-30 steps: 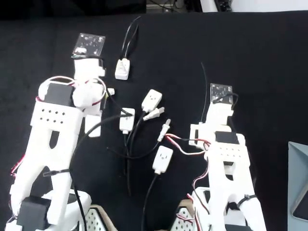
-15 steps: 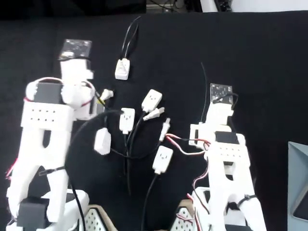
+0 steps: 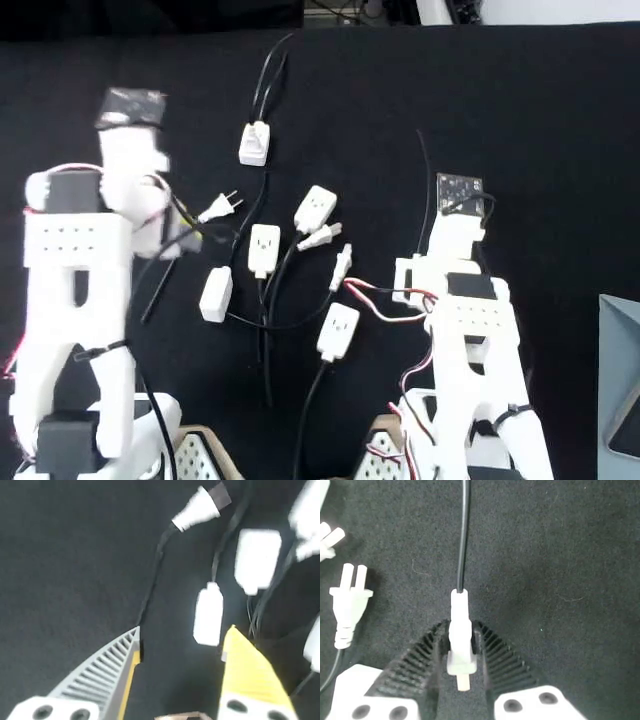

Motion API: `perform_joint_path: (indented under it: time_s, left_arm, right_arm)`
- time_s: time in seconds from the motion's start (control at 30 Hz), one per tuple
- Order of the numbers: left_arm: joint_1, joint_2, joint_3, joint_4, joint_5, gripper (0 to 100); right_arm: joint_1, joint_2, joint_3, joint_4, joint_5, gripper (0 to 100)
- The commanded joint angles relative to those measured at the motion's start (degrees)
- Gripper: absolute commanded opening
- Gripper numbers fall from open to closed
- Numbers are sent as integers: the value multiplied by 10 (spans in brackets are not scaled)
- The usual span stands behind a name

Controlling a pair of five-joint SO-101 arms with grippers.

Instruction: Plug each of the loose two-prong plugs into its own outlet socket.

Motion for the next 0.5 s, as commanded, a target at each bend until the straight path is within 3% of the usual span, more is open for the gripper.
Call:
perform_joint_path:
  time_s: [0.0,0.3,0.47]
  left_arm:
    - [16,-4,40,-24,-12,223]
    - [18,-4,261,-249,-13,166]
    - [35,-4,317,-313,-13,166]
  right_arm:
    - [7,-13,-2,-9,1,11]
    - [6,-13,3,-11,1,11]
    - [6,-13,3,-11,1,11]
